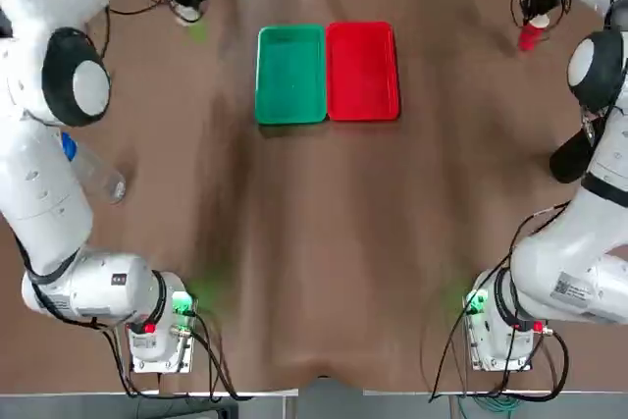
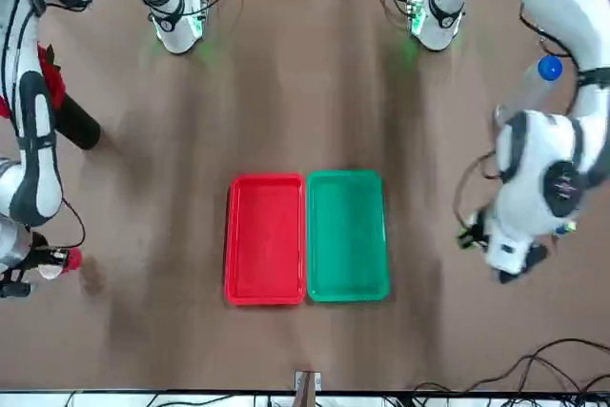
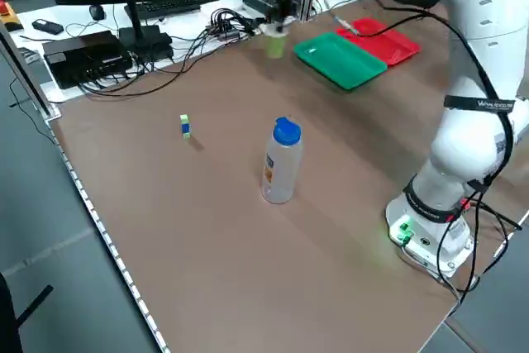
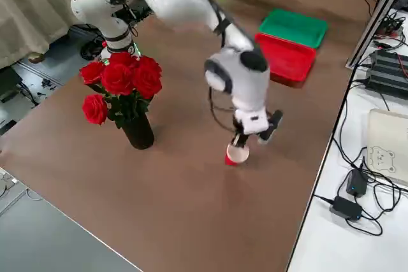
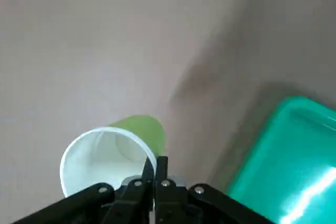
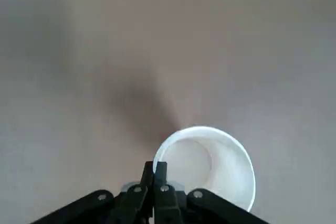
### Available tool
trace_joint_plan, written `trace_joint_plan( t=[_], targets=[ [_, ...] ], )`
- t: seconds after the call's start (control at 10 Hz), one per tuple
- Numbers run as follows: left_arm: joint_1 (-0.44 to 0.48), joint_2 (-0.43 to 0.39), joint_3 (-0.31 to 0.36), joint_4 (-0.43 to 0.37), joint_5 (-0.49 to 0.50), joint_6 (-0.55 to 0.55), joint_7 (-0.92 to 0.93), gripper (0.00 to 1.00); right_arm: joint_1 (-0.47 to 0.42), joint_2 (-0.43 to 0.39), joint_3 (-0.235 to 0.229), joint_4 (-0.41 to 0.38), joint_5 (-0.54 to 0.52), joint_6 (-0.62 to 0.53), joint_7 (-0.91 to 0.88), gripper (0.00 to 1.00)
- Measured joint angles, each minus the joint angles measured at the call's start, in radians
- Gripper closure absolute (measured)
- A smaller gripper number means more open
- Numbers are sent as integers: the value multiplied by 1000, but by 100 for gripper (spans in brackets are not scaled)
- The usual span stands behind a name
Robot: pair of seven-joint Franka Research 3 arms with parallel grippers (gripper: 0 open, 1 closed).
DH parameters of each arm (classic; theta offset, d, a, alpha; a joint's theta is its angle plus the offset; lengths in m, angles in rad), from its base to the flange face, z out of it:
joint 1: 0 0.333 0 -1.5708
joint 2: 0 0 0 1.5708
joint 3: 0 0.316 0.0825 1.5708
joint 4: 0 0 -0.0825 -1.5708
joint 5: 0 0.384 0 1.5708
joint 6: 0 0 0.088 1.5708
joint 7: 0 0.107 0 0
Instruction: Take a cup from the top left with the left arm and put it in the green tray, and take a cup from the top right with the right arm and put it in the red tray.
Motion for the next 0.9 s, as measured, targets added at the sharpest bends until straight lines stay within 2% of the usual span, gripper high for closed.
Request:
trace_joint_plan(
  t=[0.1, 0.3, 0.4, 0.6, 0.9],
  targets=[
    [-63, 1, -9, 2, -2, 1, -117, 98, 31, -23, 6, 34, 1, -88, 125, 98],
    [-175, 18, -8, 26, -4, 6, -269, 98, 88, -86, 42, 57, 49, -155, 421, 98],
    [-226, 41, -6, 43, -4, 14, -330, 98, 129, -120, 67, 60, 74, -166, 585, 98],
    [-281, 104, -3, 59, -4, 86, -399, 98, 252, -148, 83, 59, 97, -177, 856, 98],
    [-340, 202, 2, 67, -4, 178, -469, 98, 448, -137, 85, 37, 103, -117, 1110, 98]
  ],
)
